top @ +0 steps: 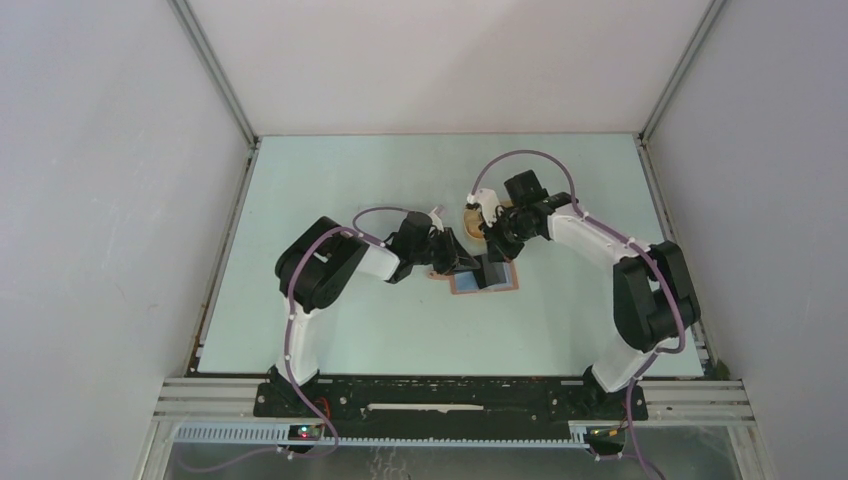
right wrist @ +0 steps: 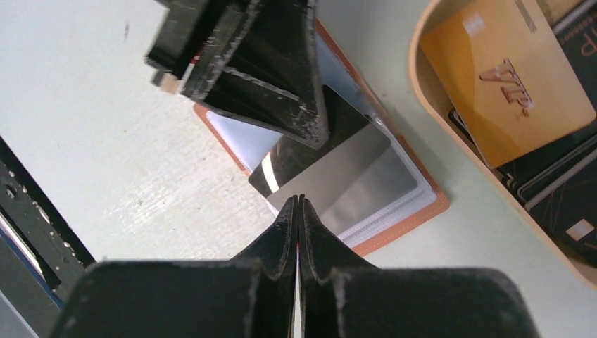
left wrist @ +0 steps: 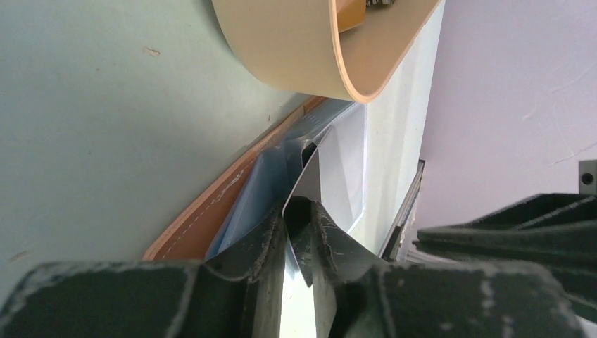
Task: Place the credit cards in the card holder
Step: Insert the credit card into the card holder.
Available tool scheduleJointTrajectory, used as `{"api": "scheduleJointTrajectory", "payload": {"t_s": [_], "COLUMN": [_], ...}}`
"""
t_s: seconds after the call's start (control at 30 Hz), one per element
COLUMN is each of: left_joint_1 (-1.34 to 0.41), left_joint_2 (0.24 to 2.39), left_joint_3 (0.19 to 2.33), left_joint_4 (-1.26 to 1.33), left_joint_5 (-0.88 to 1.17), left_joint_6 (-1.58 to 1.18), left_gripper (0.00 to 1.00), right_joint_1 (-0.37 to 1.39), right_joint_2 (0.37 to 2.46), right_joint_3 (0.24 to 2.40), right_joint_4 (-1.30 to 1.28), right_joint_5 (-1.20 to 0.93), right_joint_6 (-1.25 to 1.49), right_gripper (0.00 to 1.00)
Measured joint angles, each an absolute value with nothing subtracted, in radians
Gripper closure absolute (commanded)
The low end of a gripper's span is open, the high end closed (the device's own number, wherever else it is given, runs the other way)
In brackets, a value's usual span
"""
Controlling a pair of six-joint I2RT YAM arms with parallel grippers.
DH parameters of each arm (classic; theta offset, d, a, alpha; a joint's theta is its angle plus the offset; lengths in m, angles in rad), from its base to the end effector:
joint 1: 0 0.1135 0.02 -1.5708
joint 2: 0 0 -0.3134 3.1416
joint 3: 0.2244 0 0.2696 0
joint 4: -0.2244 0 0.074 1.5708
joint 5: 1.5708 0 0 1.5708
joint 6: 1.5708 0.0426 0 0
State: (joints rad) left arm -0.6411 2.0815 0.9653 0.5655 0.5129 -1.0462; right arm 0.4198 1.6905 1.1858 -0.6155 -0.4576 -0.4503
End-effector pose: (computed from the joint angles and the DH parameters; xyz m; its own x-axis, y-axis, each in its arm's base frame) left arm 0.3379 -0.2782 0.1190 -0.9512 -0.2312 -0.2046 0.0659 0.4954 -0.8662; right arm 0.3260 0.1661 0.2491 -0.5045 -0.6527 -0.5652 -0.8451 0.5073 0.1685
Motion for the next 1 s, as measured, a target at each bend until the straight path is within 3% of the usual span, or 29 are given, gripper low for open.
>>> {"api": "scheduleJointTrajectory", "payload": {"t_s": [0.47,1.0], "left_joint_1": [-0.638,-0.635], "left_joint_2": [2.092,2.096], "left_joint_3": [0.965,0.965], "left_joint_4": [0.592,0.604], "left_joint_5": [0.532,0.546], "left_joint_6": [-1.046,-1.045], "left_gripper": [0.73,0.71], "right_joint_1": [0.637,0.715], "right_joint_2": [1.608,1.644], "right_joint_3": [1.111,1.011], "right_joint_4": [-0.503,-0.402], "right_joint_5": [-0.411,-0.299], "right_joint_6": [-0.661,-0.881], "right_gripper": [0.95,0.96]}}
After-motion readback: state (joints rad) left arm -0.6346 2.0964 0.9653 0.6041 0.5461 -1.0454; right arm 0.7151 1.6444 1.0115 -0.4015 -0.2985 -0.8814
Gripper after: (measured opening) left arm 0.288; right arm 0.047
